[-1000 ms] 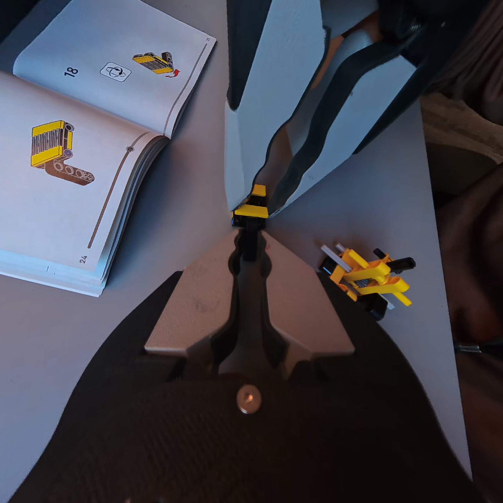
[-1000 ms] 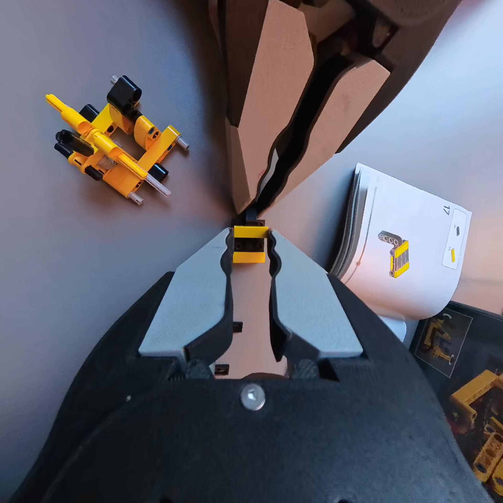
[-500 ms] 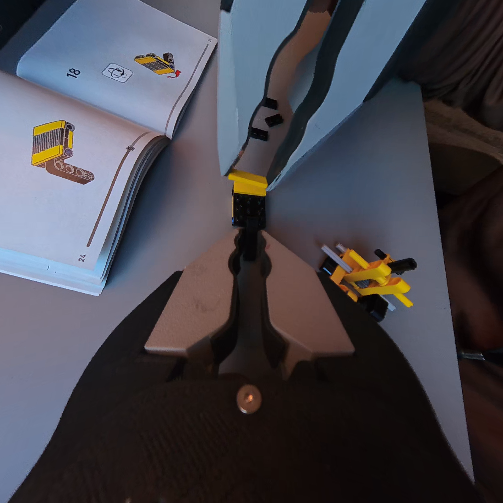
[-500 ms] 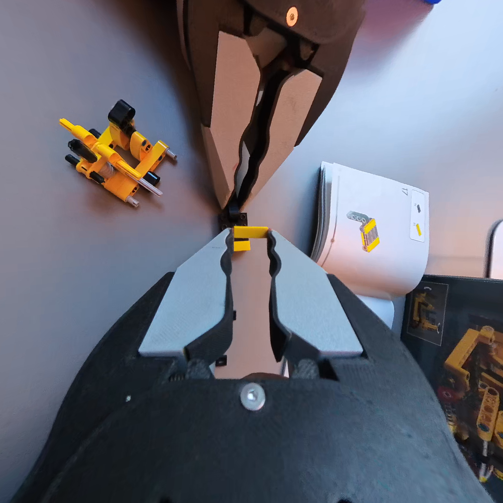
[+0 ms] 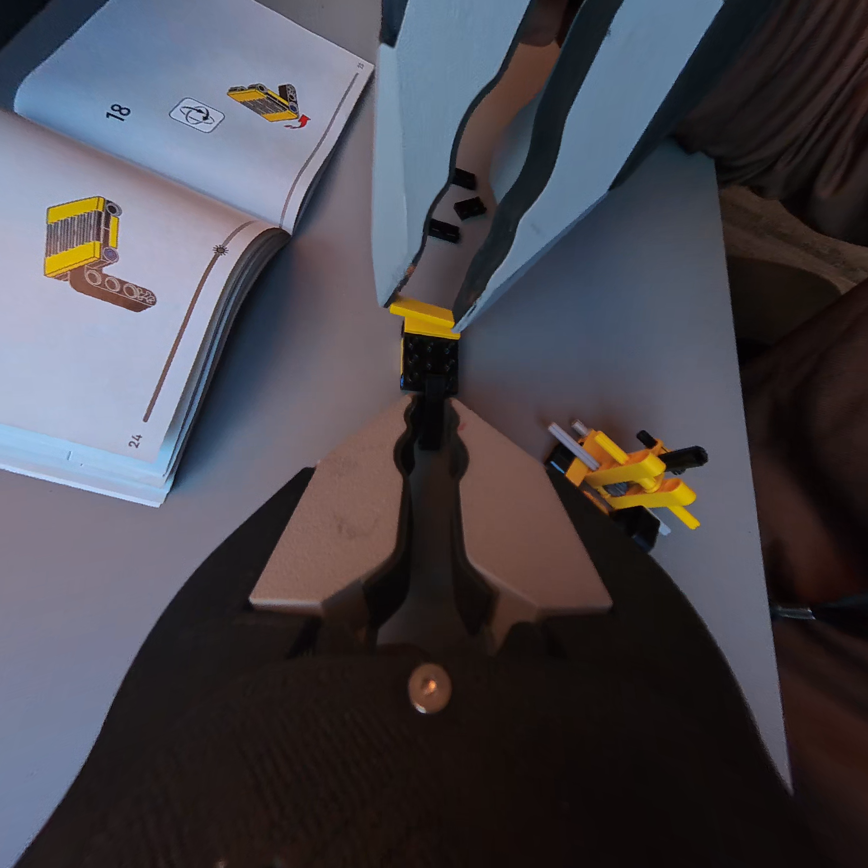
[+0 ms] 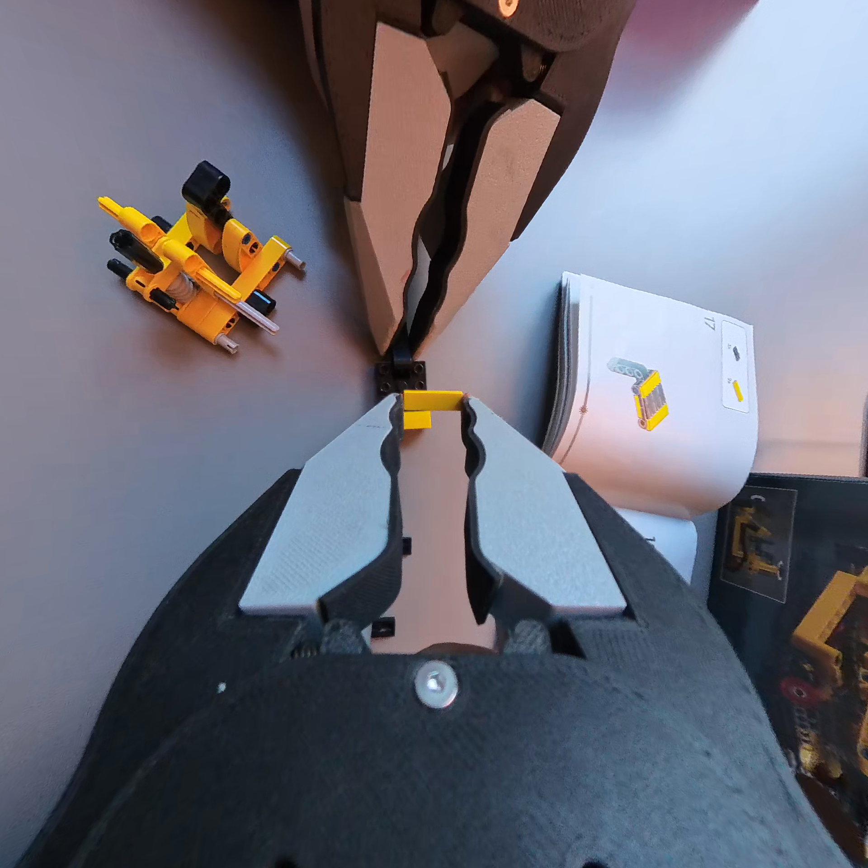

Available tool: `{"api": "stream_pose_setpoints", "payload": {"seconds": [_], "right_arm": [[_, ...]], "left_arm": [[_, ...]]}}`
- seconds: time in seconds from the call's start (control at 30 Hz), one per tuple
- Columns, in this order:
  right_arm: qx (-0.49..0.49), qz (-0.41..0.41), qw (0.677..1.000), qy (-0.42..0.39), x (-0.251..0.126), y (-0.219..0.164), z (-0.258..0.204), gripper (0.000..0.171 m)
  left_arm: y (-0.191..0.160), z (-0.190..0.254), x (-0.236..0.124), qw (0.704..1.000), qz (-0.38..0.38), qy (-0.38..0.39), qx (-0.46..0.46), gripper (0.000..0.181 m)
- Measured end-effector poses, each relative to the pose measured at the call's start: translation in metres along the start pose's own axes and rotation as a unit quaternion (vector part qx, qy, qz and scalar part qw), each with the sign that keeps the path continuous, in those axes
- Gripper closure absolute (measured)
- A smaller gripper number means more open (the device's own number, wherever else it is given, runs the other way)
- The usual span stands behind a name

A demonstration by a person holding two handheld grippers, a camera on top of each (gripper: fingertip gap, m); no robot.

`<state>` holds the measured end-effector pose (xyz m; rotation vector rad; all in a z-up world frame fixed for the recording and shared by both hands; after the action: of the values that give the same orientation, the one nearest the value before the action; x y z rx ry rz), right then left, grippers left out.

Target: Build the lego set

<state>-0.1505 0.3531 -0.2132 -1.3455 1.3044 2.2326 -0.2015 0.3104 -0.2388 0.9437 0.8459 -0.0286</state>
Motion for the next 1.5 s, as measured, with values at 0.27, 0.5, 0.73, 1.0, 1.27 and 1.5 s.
{"api": "stream_pose_setpoints", "payload": {"seconds": [0.27,0.5,0.73,1.0,1.27,1.5], "right_arm": [[-0.004,-0.006,1.000,0.013,0.003,-0.002,-0.005,0.150],[-0.007,-0.006,1.000,0.015,0.003,-0.002,-0.006,0.150],[-0.008,-0.009,1.000,0.024,0.005,-0.002,-0.009,0.150],[-0.011,-0.015,0.999,0.030,0.009,0.000,-0.013,0.150],[-0.010,-0.016,0.999,0.032,0.011,0.000,-0.013,0.150],[-0.013,-0.019,0.999,0.030,0.012,-0.002,-0.013,0.150]], "left_arm": [[-0.001,0.003,0.000,1.000,-0.003,-0.005,0.006,0.174],[-0.001,0.003,0.000,1.000,-0.003,-0.004,0.006,0.174],[-0.001,0.003,0.000,1.000,-0.003,-0.003,0.008,0.174],[-0.001,0.003,0.000,1.000,-0.003,0.000,0.012,0.174],[-0.001,0.003,0.001,1.000,-0.003,0.002,0.013,0.174],[-0.001,0.004,0.001,1.000,-0.002,0.004,0.014,0.174]]}}
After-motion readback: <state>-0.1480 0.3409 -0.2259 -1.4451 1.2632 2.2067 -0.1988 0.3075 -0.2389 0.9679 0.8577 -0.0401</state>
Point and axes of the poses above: each gripper's, where its closed fingertips meet, x out along the fingers, y out of its top, z = x × y across the jaws, the point moved 4 cm from there along -x, back along the fingers
